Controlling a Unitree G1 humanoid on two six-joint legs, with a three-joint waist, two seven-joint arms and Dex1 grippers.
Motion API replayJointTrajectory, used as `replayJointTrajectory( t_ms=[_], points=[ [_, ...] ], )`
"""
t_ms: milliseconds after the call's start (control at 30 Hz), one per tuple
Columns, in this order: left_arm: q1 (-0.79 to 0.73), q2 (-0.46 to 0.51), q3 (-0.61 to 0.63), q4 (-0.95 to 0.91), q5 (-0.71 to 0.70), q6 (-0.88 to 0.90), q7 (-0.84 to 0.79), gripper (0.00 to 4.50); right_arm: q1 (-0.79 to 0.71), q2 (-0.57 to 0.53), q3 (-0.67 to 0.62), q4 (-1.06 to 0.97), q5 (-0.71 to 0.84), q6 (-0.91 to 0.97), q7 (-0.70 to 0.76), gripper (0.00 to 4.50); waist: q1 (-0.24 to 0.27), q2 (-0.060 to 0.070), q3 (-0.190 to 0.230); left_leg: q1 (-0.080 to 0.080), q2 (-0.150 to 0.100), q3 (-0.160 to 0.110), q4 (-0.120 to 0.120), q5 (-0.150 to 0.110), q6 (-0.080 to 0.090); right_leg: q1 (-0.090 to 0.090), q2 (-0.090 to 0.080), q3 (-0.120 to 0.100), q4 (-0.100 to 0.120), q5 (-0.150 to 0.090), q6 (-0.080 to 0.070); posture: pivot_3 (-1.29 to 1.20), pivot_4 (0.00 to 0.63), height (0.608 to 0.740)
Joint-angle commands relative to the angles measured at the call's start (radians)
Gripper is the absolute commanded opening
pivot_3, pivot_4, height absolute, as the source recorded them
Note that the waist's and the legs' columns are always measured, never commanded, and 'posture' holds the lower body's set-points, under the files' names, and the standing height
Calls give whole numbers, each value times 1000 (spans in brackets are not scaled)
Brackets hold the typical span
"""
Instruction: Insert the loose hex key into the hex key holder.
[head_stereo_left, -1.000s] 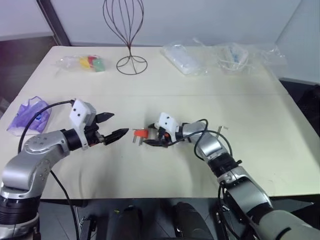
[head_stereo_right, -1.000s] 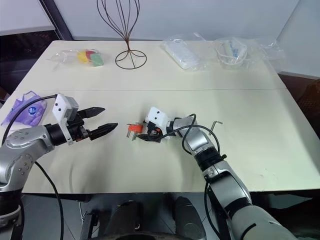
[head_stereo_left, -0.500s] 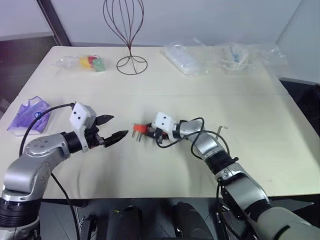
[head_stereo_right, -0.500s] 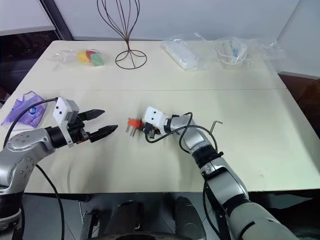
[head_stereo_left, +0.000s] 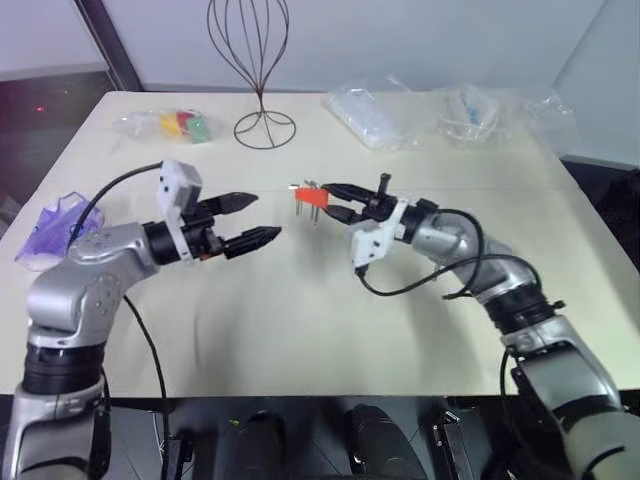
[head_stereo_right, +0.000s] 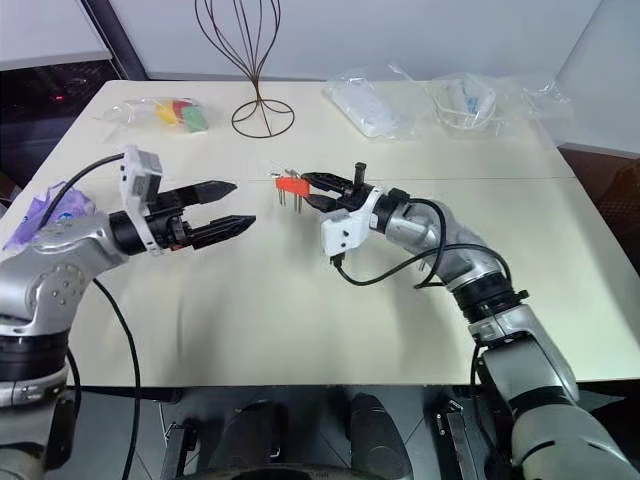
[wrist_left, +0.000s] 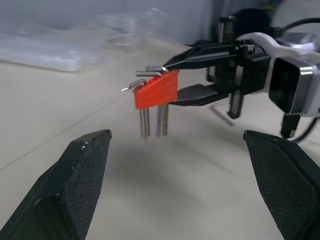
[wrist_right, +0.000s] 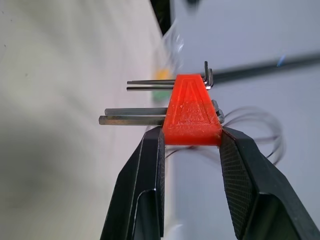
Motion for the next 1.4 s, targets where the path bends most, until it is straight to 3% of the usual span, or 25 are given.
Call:
replayJointTrajectory(
  t_ms=[33,267,767,867,1100,1400],
  points=[
    [-52,-6,-35,19,-1,-13,-45,4453,-30,-37,-24,-45,-33,-108,-61,957,1,0,0,0,0,0,0,0,0,0,0,0,0,0,0,0,150,740],
    [-108,-49,-95,60,33,-48,-83,4453,-50,-68,-20,-20,-13,-196,-55,957,2,0,0,0,0,0,1,0,0,0,0,0,0,0,0,0,150,740],
    [-121,-115,-80,68,22,-43,-64,4453,-49,-71,-29,-4,43,-202,-2,957,2,0,0,0,0,0,1,0,0,1,0,0,0,0,0,0,150,740],
    [-117,-124,-84,67,24,-42,-60,3550,-46,-74,-31,-6,48,-203,4,957,2,0,0,0,0,0,1,0,0,1,0,0,0,0,0,0,150,740],
    [-114,-150,-106,77,40,-50,-53,18,-44,-77,-35,-21,61,-202,21,957,2,0,0,0,0,0,1,0,0,1,0,0,0,0,0,0,150,740],
    [-121,-171,-110,82,61,-54,-48,18,-27,-83,-33,-39,93,-186,58,957,2,0,0,0,0,0,1,0,0,1,0,0,0,0,0,0,150,740]
  ],
)
